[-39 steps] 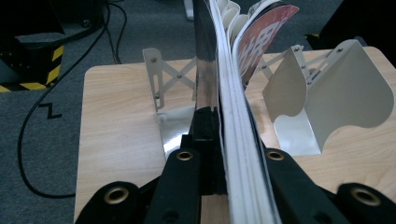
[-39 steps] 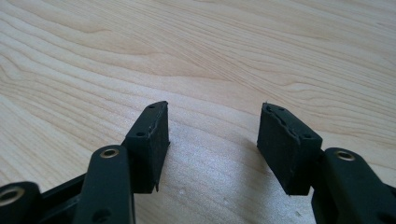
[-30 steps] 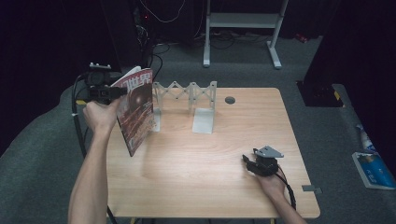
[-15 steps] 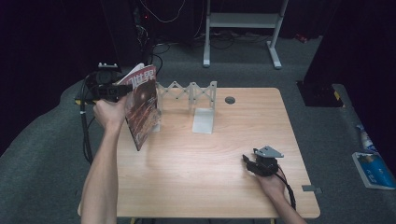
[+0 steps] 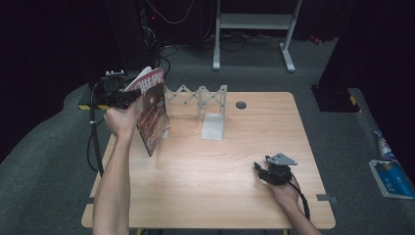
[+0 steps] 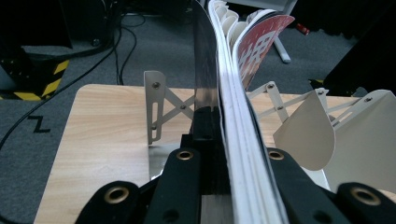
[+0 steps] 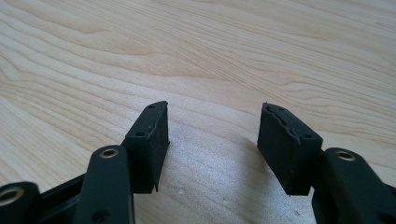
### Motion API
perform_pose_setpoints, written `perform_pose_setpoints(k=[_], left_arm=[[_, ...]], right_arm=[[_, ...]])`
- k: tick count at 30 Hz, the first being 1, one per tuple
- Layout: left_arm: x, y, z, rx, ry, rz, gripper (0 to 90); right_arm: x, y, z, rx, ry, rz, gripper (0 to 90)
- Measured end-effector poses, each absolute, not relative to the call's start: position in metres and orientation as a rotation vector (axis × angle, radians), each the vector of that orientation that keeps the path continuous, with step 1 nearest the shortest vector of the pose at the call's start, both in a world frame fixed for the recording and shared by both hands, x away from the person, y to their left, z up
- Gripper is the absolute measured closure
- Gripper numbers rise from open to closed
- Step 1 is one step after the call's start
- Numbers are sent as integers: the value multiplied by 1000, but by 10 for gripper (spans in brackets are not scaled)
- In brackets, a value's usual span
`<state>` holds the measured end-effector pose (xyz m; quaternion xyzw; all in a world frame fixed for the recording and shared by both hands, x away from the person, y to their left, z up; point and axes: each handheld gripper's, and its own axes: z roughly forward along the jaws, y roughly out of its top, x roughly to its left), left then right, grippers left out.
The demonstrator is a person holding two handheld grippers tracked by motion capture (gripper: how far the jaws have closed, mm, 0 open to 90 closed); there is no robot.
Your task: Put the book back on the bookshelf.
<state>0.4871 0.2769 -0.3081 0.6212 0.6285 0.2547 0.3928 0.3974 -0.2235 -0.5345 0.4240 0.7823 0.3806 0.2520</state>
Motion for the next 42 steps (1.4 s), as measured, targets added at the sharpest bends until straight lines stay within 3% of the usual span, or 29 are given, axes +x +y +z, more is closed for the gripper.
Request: perform_pose_setpoints(k=[15,29,42], left_arm=[[492,265,-318,1612,1534,679,827],[494,252,-312,1828,1531,678,820],[499,248,-301,1997,1608,583,819]], right_arm=[[398,-224,-535,1152,2126,1038,432],[398,-223,-535,1152,2126,1038,432],[397,-223,-535,1153,2128,1038,432]])
